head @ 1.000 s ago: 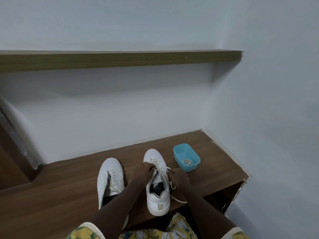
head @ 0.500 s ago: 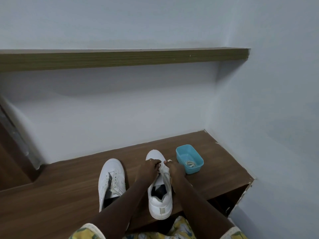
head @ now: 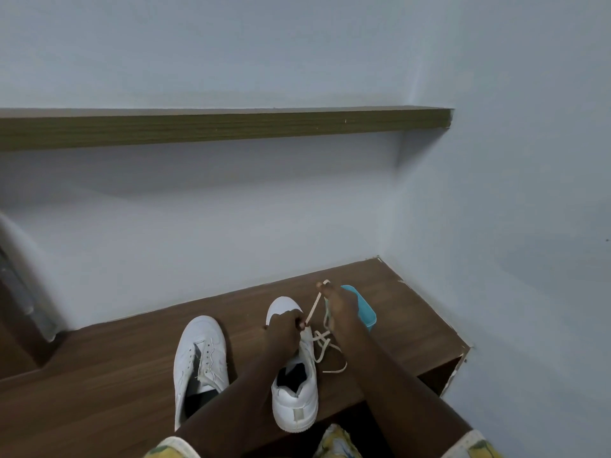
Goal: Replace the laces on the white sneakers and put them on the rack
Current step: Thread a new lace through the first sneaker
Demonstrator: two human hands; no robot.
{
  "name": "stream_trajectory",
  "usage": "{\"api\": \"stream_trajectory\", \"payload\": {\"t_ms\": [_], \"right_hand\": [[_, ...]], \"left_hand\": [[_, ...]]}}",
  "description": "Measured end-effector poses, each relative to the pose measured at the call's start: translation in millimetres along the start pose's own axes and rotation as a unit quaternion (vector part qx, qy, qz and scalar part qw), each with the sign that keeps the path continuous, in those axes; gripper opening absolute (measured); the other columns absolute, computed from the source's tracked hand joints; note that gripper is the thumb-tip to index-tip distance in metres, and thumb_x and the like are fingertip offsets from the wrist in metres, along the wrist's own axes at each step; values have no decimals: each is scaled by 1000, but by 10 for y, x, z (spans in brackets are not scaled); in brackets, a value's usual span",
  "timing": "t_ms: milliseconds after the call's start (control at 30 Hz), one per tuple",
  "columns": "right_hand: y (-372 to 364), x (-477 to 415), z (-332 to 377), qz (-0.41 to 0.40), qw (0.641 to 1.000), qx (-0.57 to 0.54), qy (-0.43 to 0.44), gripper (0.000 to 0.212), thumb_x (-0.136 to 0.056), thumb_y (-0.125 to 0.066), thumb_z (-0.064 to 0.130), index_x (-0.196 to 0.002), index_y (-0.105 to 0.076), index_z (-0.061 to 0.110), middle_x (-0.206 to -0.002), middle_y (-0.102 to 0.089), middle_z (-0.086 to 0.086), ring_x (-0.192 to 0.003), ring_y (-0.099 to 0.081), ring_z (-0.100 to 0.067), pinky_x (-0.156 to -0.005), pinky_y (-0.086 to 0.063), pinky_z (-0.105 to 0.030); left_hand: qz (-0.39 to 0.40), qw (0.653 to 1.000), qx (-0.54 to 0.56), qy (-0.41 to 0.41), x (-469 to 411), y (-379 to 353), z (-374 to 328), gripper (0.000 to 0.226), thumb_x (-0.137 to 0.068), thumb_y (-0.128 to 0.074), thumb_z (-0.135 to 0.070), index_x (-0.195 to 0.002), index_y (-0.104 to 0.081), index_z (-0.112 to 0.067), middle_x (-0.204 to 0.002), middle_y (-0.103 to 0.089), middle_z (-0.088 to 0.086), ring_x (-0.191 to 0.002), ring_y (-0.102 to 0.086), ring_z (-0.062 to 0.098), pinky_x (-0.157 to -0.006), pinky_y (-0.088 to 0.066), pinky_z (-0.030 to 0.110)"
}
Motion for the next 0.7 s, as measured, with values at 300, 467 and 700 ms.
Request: {"api": "stream_trajectory", "payload": {"t_ms": [300,467,700], "right_hand": [[196,90,687,35,991,-29,124,25,-79,-75,18,-100,-71,6,-98,-66,-3,-93,-59,-16,-88,-42,-28],[232,206,566,96,990,-11,104,34,-86,-67,16,-118,-61,8,-112,-58,-2,-102,-54,-17,-84,-44,-29],[247,363,439,114,991,-11,63,8,-88,-63,10,-83,-58,5,-79,-58,-16,-51,-51,-12,-41,-42,-17]], "left_hand": [[67,985,-157,-9,134,-112,-125,27,-93,-46,-12,-106,-66,-24,-127,-48,-2,-123,-38,24,-106,-28,47],[57,996,-23,-58,101,28,-617,40,-94,-54,-28,-133,-52,-22,-136,-51,-1,-129,-43,21,-105,-32,35],[-72,968,239,34,130,105,-756,19,-91,-58,-30,-96,-71,-17,-93,-71,5,-93,-62,23,-86,-41,39]]}}
Point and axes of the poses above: each hand's wrist, its own x-axis away from the middle knuckle, its own y-axis out of the back of the hand, z = x × y, the point moved 6 cm from there along -x, towards the middle knuckle
